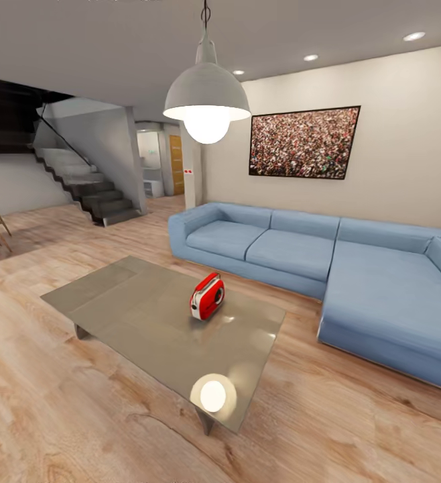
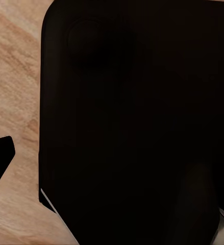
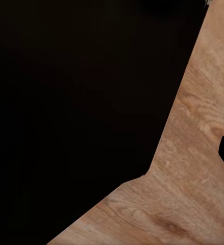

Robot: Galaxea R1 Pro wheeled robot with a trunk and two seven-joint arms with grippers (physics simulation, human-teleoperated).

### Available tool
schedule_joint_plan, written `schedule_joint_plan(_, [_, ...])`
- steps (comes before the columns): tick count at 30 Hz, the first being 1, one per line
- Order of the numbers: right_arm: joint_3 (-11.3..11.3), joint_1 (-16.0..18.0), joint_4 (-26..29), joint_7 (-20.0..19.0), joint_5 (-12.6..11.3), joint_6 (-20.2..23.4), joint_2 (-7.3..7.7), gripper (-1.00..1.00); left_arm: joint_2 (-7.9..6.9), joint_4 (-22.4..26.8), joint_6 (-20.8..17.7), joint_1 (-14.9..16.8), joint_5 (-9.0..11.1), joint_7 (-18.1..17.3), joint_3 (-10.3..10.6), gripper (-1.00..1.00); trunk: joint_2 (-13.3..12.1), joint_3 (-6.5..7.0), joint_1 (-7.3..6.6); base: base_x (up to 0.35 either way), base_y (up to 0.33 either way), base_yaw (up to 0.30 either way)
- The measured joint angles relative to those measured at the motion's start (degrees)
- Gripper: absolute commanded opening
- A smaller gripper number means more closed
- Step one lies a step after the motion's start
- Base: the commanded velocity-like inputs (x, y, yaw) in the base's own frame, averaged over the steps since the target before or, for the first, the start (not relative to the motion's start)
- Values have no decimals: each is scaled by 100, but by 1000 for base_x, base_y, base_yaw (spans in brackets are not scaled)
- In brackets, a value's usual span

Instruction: Turn on the radio receiver that's on the table in the living room.

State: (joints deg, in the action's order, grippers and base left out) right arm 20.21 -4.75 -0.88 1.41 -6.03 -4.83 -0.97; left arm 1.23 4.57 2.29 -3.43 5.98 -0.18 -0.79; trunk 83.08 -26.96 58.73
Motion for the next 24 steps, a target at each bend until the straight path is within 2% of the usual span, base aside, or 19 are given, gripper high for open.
schedule_joint_plan(14, [0,0,0,0,22,0,0,100,0,0,0,0,0,0,0,100,0,0,0,15,0,276])
schedule_joint_plan(17, [5,0,0,-3,23,2,0,100,0,0,6,0,-6,-6,0,100,0,0,0,241,0,165])
schedule_joint_plan(24, [6,0,0,-6,21,3,0,100,0,0,8,0,-9,-17,0,100,0,0,0,310,1,25])
